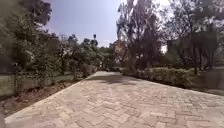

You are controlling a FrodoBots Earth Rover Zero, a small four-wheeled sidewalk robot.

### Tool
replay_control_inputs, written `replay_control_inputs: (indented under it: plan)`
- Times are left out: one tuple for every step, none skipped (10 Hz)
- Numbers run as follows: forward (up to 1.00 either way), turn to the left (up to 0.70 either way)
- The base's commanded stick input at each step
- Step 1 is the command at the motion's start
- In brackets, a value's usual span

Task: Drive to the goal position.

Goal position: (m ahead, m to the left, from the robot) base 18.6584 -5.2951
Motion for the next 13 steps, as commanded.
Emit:
replay_control_inputs:
  plan:
    - [0.5, 0.0]
    - [0.5, 0.0]
    - [0.5, 0.0]
    - [0.5, 0.0]
    - [0.5, 0.0]
    - [0.5, 0.0]
    - [0.5, 0.0]
    - [0.5, 0.0]
    - [0.5, 0.0]
    - [0.5, 0.0]
    - [0.5, 0.0]
    - [0.5, 0.0]
    - [0.5, 0.0]
